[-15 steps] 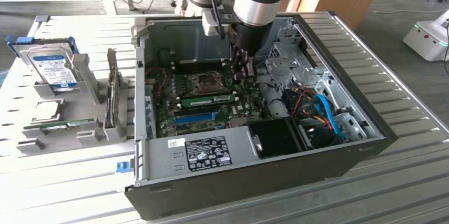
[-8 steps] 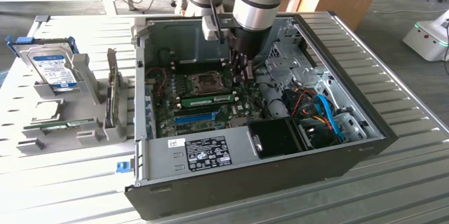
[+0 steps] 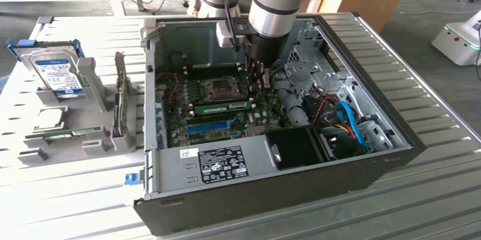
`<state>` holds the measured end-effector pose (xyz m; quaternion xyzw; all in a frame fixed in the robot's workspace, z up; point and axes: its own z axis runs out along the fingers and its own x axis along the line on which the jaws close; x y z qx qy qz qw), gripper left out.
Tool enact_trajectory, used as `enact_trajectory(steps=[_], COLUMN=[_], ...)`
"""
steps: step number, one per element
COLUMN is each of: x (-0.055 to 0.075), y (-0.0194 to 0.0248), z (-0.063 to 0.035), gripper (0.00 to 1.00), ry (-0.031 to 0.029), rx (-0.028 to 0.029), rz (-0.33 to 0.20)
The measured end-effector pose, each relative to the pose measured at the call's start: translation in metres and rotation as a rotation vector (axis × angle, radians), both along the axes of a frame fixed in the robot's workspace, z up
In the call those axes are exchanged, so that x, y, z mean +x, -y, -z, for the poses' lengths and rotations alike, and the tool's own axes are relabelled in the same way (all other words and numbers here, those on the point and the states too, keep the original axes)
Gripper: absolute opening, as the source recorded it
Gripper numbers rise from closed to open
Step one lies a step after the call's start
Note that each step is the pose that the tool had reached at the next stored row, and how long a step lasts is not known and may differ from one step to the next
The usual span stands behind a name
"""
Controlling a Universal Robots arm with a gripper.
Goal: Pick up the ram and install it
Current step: 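Press down the ram until it locks into place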
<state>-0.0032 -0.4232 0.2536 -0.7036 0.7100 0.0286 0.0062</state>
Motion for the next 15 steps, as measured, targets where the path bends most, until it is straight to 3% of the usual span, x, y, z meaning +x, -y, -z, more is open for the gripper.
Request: enact_trajectory(steps=[15], x=[0.0], y=[0.0], z=[0.0144], gripper=[0.11], ry=[0.0], rx=[-0.0001], rz=[0.0])
